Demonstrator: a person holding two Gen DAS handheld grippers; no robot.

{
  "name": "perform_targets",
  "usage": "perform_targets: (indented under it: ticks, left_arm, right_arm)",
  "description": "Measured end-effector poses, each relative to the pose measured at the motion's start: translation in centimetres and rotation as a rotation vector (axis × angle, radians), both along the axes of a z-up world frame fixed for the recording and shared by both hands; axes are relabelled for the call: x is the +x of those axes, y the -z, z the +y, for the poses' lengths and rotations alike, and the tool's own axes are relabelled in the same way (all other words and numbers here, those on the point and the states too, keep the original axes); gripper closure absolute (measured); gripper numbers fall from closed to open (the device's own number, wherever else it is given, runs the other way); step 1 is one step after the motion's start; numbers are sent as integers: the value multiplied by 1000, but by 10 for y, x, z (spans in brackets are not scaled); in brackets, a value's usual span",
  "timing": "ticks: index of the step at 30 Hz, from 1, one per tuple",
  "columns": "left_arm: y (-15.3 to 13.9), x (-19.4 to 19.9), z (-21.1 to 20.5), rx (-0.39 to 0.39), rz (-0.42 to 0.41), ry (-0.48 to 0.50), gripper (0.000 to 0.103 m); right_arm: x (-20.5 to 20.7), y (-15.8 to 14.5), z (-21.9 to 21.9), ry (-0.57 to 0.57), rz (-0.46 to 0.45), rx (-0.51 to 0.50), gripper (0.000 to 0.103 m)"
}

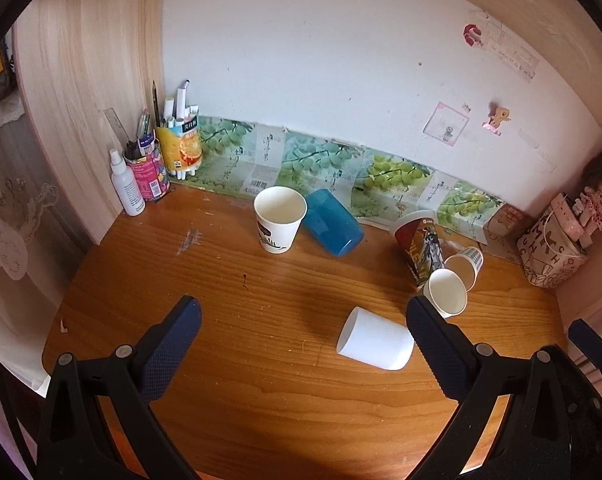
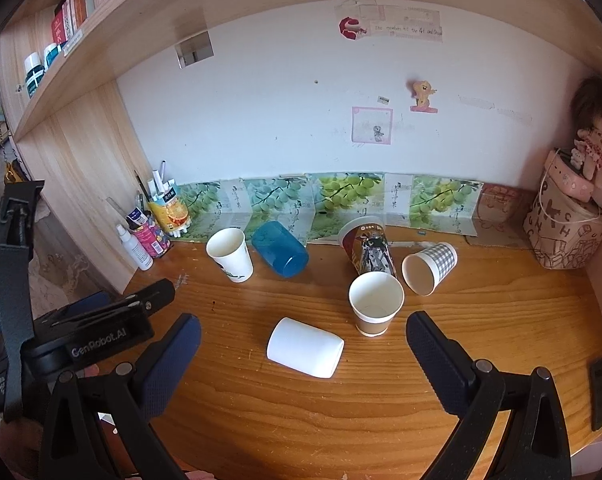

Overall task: Flip cup upright
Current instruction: 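Move the left gripper toward the blue plastic cup lying on its side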

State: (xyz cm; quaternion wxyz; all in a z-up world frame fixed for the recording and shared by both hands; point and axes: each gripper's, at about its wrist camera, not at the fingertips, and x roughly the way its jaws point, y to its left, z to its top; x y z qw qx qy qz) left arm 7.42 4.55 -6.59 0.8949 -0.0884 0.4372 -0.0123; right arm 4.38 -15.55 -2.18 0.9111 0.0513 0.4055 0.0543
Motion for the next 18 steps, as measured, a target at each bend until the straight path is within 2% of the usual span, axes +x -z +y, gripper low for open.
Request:
perform_targets:
  ticks: [2, 7, 18]
  left_arm:
    - [7, 11, 0, -12, 29, 1, 1]
    - [19, 40, -1, -98, 112, -9, 1]
    - [41, 98, -18, -260, 213, -97, 1]
  right_arm:
    - [3, 4, -3, 8, 27, 2, 0]
    - [5, 11, -13, 40, 82, -4, 0]
    - [10, 29, -40, 77, 163, -18, 0]
